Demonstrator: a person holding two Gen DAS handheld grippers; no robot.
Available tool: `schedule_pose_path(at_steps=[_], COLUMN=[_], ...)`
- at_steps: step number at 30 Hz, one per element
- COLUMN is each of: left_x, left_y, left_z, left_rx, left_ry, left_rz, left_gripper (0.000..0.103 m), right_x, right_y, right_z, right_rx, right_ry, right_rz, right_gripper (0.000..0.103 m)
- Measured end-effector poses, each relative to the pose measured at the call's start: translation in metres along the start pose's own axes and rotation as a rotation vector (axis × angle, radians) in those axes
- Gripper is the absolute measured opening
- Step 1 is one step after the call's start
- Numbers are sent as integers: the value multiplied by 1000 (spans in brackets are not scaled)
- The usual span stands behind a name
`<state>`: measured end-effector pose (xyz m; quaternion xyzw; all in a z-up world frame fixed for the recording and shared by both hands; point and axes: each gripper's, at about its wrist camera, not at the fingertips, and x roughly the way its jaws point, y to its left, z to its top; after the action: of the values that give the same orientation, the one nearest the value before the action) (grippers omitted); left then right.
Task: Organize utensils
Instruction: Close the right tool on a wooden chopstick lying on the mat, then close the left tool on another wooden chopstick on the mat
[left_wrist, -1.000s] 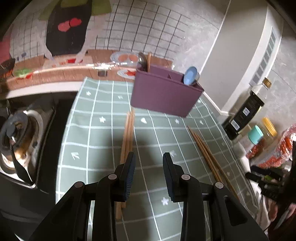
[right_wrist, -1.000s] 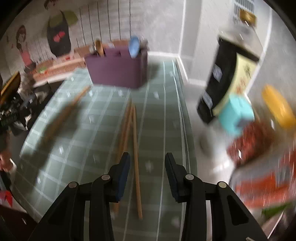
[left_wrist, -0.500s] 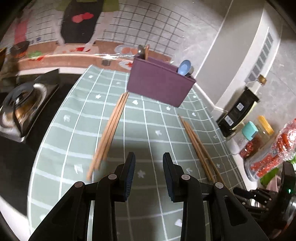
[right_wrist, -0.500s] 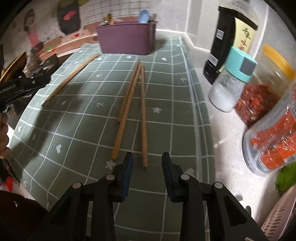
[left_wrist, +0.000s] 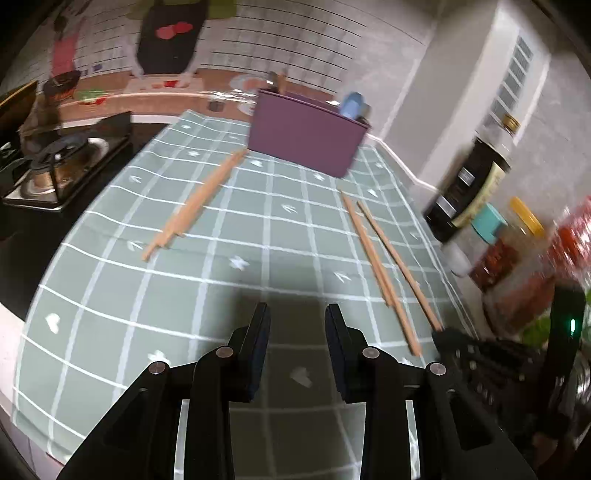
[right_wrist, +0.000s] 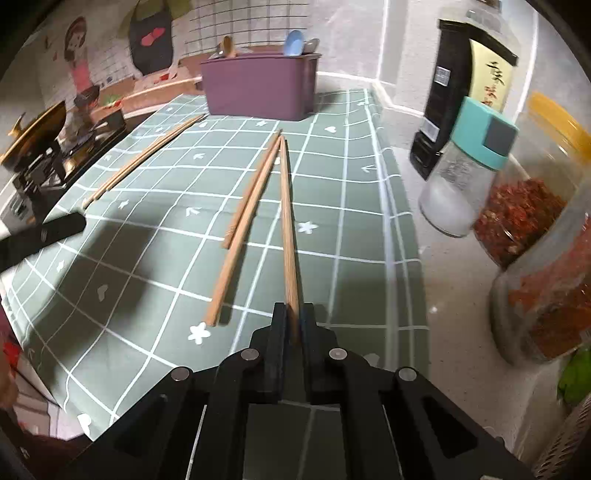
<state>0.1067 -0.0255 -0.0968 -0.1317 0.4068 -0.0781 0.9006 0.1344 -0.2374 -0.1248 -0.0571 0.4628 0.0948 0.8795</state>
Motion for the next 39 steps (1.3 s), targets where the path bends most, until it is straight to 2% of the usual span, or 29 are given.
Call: schedule_pose_path(at_steps=[5, 10, 14, 18, 30, 32, 34, 35, 39], left_x=[5, 14, 21, 34, 59, 61, 60, 60, 57], left_y=[-27, -61, -78, -87, -108, -108, -106, -105, -99], left_z=[-11, -20, -23, -27, -34, -35, -35, -35, -31], left_rx=[46, 136, 131, 83, 142, 137, 136, 138, 150], left_ry=[21, 27, 40, 57, 81, 81, 74, 71, 70], left_rz=[-83, -98, -132, -97, 30, 32, 20, 18, 6], left_gripper=[35, 40, 40, 40, 34, 34, 27, 17, 8], right_x=[-18, -37, -49, -58, -71, -71, -72, -72, -73], right_y=[-24, -43, -49, -54, -62, -61, -60, -59, -56], right_z=[3, 5, 1, -2, -8, -7, -6, -6, -3], right_rx=[70, 125, 133, 147, 188, 189, 187, 186, 182], right_ry=[-53, -93, -118, -132, -160, -159, -160, -161, -163], right_rz=[1, 30, 26, 24, 17, 20, 22, 21, 18], right_gripper=[6, 6, 6, 6, 6, 6, 6, 6, 6])
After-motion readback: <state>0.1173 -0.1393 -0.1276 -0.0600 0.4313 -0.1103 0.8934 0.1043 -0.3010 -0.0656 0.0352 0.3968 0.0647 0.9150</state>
